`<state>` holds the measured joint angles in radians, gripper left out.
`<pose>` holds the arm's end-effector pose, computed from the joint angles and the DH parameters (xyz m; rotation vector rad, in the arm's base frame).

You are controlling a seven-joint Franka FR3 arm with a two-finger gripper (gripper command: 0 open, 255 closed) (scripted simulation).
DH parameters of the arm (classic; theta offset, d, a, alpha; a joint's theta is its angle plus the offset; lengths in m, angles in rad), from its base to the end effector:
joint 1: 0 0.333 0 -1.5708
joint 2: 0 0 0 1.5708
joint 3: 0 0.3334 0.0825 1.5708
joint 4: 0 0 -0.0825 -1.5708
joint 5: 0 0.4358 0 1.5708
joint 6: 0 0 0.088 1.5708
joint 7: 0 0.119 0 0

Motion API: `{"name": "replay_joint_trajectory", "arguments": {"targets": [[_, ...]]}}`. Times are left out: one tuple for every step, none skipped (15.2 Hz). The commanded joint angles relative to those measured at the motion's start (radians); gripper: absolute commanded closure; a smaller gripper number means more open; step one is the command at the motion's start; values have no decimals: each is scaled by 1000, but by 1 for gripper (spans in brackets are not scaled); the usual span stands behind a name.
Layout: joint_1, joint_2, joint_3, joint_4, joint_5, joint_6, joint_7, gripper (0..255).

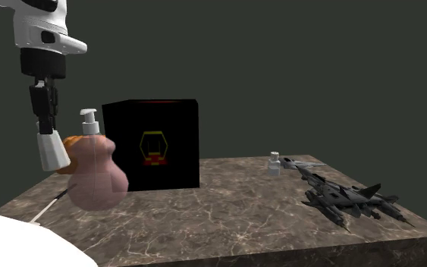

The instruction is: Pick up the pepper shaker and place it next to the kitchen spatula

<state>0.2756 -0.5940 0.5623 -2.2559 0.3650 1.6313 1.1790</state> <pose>0.2381 0.3682 0.5304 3.0041 -0.7327 -0.1612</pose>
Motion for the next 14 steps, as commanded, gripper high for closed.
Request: {"name": "replay_joint_trajectory", "arguments": {"targets": [[3,-1,10,-25,7,25,2,255],[4,-1,13,-37,10,38,1,255],[5,0,17,-50,12,51,-1,255],[6,0,20,-63,15,65,-2,255],[6,1,24,-75,17,78,-3,255],[7,2,28,-87,20,91,-5,255],[8,4,32,-99,23,105,-6,255],[8,5,36,-111,25,118,-7,255],[9,7,40,-122,28,132,-8,255],[9,10,44,-134,30,146,-9,255],[10,12,49,-145,33,159,-10,255],[10,15,53,-156,35,173,-11,255],[10,18,58,-167,38,187,-12,255],[11,21,62,-177,40,201,-13,255]]}}
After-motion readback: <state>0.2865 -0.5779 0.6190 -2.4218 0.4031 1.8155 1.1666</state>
